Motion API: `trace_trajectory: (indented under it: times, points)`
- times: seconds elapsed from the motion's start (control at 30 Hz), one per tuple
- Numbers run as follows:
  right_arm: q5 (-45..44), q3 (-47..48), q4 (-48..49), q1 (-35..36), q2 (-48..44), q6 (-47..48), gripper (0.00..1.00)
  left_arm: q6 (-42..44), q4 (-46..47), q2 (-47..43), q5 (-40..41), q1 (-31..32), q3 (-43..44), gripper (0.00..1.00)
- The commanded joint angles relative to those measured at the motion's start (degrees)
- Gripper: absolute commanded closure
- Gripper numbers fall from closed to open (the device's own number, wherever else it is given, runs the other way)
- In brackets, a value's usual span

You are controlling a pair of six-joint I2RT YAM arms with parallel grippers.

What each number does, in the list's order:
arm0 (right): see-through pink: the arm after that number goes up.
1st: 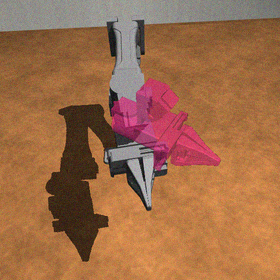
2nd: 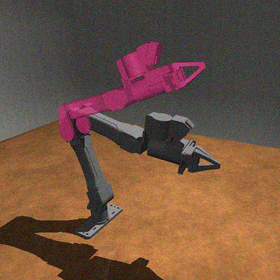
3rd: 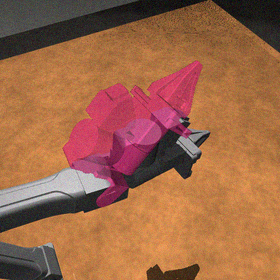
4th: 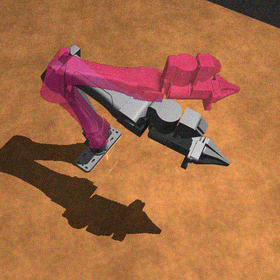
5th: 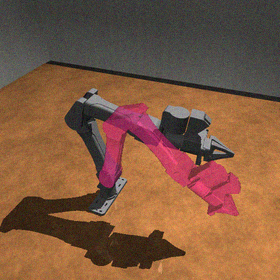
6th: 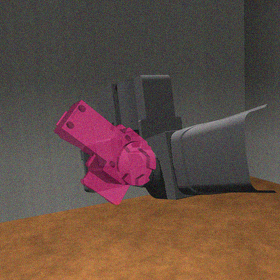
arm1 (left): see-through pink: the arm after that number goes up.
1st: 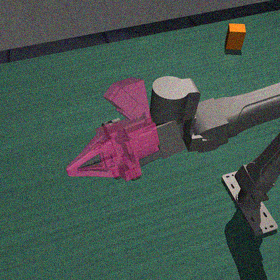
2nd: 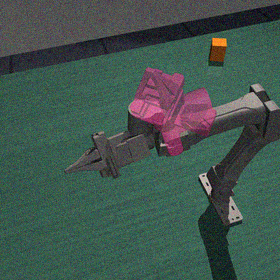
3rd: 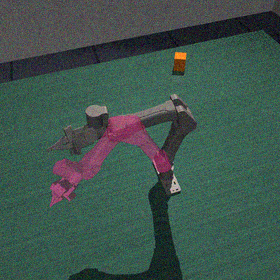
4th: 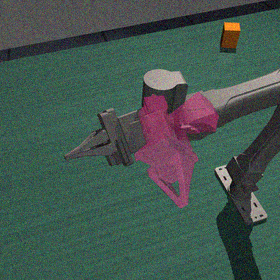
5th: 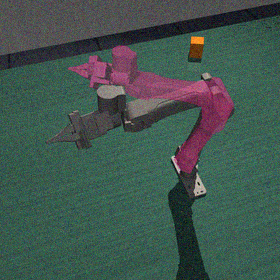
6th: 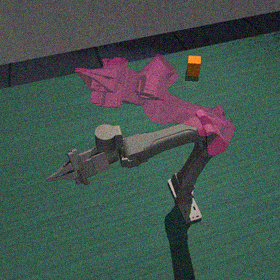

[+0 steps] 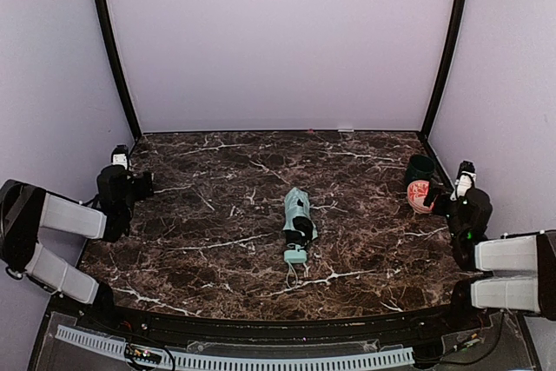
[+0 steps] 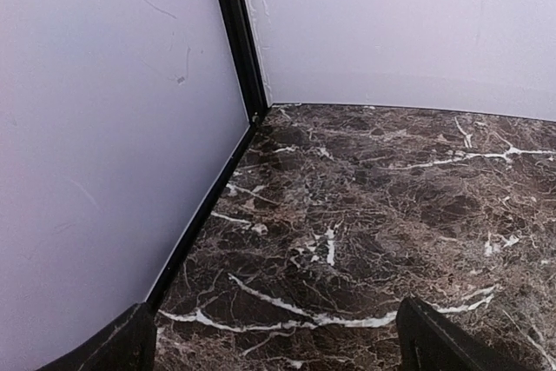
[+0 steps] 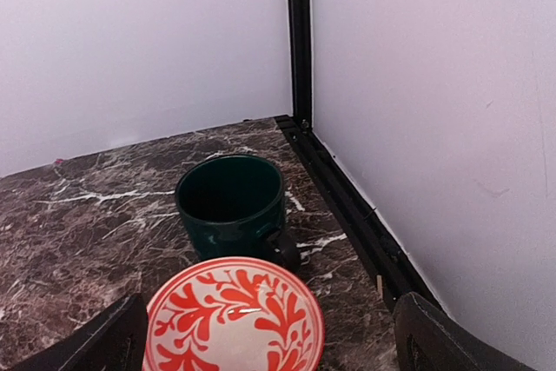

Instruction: Put away the umbrella

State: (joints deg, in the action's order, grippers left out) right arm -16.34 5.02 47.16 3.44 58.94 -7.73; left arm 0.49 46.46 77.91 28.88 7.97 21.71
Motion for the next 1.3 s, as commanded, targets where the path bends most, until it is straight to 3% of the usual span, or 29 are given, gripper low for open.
trace_trajectory:
  times: [0.0, 0.1, 0.17, 0.23, 0.3, 0.4, 0.6, 0.7, 0.77, 0.9, 0.97, 1.03, 1.1, 1.27]
  points:
    - [8.64, 0.19, 15.84, -5.44, 8.13, -2.64, 0.0, 5.15, 17.1, 2.55, -3.21, -0.67, -4.73, 0.01]
    - [11.87, 2.44, 18.91, -7.01, 13.28, -3.42, 0.0, 6.08, 20.87, 6.73, -6.55, -0.8, -5.39, 0.01]
    - [15.09, 6.41, 13.22, -8.19, 15.38, -3.09, 0.0, 8.27, 29.04, 10.71, -9.04, -0.83, -7.02, 0.01]
    - [18.06, 7.47, 14.2, -8.51, 17.52, -1.65, 0.0, 6.51, 22.68, 8.88, -10.84, -1.35, -5.88, 0.01]
    - [20.38, 8.22, 12.67, -8.63, 17.33, 0.44, 0.0, 8.05, 27.86, 10.16, -12.91, -1.69, -7.07, 0.01]
    - [20.03, 6.39, 16.8, -8.7, 16.94, 0.98, 0.0, 7.15, 26.49, 8.86, -13.31, -1.67, -7.86, 0.01]
    - [20.63, 0.06, 23.63, -8.63, 12.85, 1.59, 0.01, 6.84, 37.08, 13.8, -11.34, -1.84, -10.56, 0.01]
    - [21.89, 1.88, 22.7, -8.57, 14.26, 2.59, 0.01, 5.26, 32.4, 12.33, -10.69, -1.97, -9.64, 0.01]
    - [23.29, 4.02, 22.24, -8.59, 17.3, 4.64, 0.0, 6.61, 37.08, 14.15, -10.5, -2.0, -10.05, 0.01]
    - [23.34, 2.46, 40.35, -8.78, 30.82, 3.6, 0.0, 5.71, 34.38, 13.24, -10.42, -2.05, -9.79, 0.01]
    - [22.17, 4.13, 30.95, -8.78, 27.36, 4.83, 0.0, 6.26, 36.34, 13.85, -10.5, -2.07, -9.99, 0.01]
    - [23.35, 4.93, 33.91, -8.87, 29.57, 3.83, 0.0, 5.54, 33.84, 13.18, -10.25, -2.21, -9.4, 0.01]
    - [22.88, 6.89, 26.74, -8.9, 28.04, 4.75, 0.0, 5.76, 34.74, 13.59, -10.48, -2.25, -9.4, 0.01]
    - [21.04, 7.55, 27.11, -8.85, 28.71, 3.82, 0.0, 5.66, 34.31, 13.56, -10.57, -2.33, -9.32, 0.01]
